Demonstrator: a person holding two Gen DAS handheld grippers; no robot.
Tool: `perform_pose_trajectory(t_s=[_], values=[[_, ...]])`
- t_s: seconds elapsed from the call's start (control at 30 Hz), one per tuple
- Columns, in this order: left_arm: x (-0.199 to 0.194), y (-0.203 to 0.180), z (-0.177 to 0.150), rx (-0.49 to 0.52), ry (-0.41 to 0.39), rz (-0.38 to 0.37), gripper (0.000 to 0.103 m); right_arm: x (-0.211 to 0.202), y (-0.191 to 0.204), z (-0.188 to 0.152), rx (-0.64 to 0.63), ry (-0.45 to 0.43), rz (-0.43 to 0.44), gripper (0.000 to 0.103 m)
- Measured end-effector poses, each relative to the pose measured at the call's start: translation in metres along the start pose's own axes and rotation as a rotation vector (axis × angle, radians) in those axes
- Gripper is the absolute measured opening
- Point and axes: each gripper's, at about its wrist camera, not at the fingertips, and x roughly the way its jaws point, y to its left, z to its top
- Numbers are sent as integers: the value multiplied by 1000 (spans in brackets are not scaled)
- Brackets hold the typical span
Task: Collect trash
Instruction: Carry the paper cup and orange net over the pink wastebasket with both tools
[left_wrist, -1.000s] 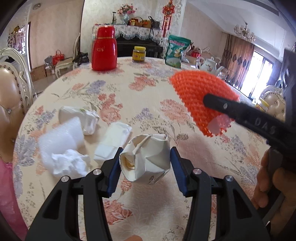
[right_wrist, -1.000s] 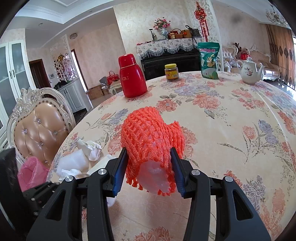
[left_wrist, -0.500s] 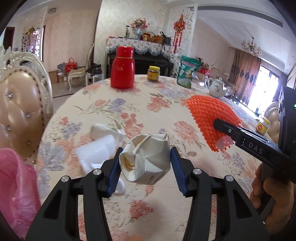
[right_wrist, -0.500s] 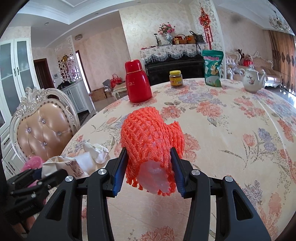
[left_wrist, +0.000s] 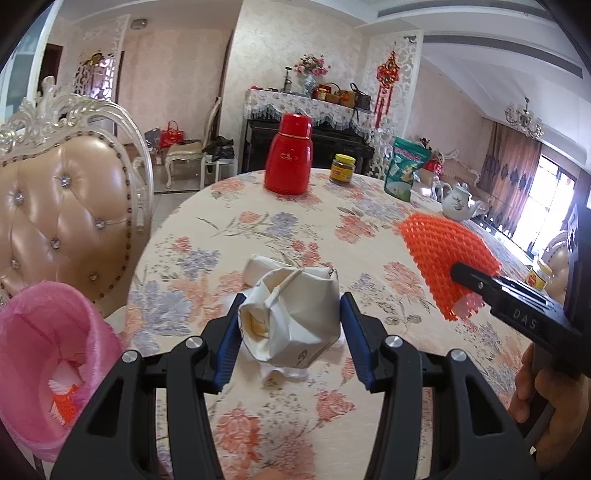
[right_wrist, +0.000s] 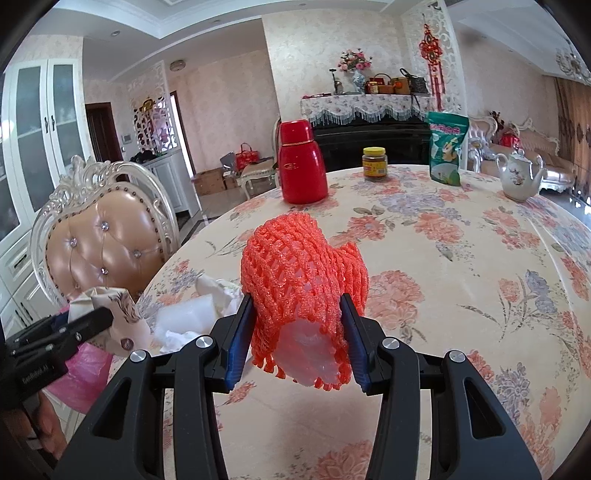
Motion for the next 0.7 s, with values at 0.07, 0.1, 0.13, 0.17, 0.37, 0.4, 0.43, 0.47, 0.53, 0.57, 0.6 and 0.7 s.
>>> perform_pose_trajectory(t_s=[0.07, 0.1, 0.13, 0.17, 0.37, 0.4, 0.43, 0.47, 0.53, 0.57, 0.6, 0.7], values=[[-6, 8, 1, -10, -10, 8, 50, 0, 6, -1, -6, 1, 3, 45], [-9, 13, 1, -16, -15, 14, 50, 0, 9, -1, -8, 2, 4, 45], [-11, 17, 1, -21, -18, 17, 50, 0, 12, -2, -12, 3, 6, 45], [-14, 21, 1, -27, -22, 21, 50, 1, 15, -2, -17, 4, 8, 45], [-29, 47, 0, -59, -46, 53, 50, 1, 38, -1, -44, 6, 26, 45], [-32, 52, 0, -64, -49, 59, 50, 2, 43, -1, -50, 7, 31, 45], [-35, 57, 0, -71, -53, 66, 50, 3, 48, -1, -56, 8, 36, 45], [-36, 61, 0, -75, -55, 72, 50, 3, 51, -1, -59, 9, 39, 45], [-42, 72, -1, -87, -61, 86, 50, 6, 61, -1, -70, 14, 49, 45], [-45, 77, -1, -93, -64, 93, 50, 7, 64, -1, -73, 15, 53, 45], [-48, 83, -1, -100, -68, 103, 50, 8, 70, -1, -79, 17, 58, 45], [-57, 101, -3, -117, -77, 127, 50, 11, 83, -2, -94, 21, 72, 45]])
